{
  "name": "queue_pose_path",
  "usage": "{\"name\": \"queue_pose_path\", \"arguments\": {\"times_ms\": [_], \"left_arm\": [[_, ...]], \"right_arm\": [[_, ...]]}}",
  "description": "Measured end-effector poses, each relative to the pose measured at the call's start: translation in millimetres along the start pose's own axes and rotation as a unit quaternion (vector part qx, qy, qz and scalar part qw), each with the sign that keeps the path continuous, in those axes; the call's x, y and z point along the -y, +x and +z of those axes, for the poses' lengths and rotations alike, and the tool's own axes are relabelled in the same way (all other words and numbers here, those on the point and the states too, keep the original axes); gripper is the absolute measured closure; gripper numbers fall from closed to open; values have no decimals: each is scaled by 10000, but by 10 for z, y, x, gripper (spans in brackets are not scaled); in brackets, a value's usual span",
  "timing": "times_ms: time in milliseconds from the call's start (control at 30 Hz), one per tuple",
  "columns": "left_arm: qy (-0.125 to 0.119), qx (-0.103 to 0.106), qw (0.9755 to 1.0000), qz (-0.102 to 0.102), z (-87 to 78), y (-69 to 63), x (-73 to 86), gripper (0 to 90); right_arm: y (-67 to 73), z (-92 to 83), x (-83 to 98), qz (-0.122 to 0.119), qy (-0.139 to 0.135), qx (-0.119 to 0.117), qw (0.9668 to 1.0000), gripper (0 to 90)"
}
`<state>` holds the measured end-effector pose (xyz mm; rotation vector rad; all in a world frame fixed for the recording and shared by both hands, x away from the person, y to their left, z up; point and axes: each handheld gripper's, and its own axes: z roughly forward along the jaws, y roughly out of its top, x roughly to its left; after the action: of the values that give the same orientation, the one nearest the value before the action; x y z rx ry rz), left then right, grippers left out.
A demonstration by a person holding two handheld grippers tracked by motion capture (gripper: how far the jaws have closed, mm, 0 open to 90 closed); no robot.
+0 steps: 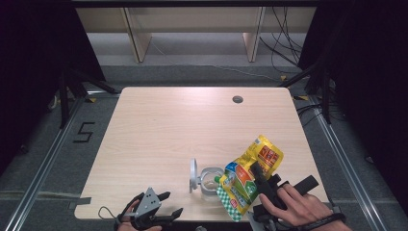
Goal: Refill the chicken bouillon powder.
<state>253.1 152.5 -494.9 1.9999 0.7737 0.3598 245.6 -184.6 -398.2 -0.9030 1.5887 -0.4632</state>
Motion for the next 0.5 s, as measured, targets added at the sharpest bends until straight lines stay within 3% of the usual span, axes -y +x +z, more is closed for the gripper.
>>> {"name": "queue_pose_path", "arguments": {"times_ms": [33, 100, 167, 200, 300, 500], "left_arm": [[1, -17, 10000, 6, 1, 3, 1, 315], [0, 12, 9998, -191, 3, -14, 9, 316], [24, -3, 9999, -150, -2, -11, 8, 315], [5, -10, 10000, 19, -2, 6, 1, 315], [-11, 8, 10000, -85, 11, -5, 7, 315], [-13, 8, 10000, -76, 11, -4, 7, 315]], "right_arm": [[-9, -8, 4, -2, 38, 21, 10000, 522], [3, -24, -11, 66, 152, 89, 9998, 523], [10, -15, -30, 14, 32, 8, 10000, 532], [8, -22, -28, 17, 29, 4, 10000, 533], [12, -5, -8, 46, 34, 55, 10000, 537], [11, -20, -12, 76, 69, 57, 9999, 542]]}}
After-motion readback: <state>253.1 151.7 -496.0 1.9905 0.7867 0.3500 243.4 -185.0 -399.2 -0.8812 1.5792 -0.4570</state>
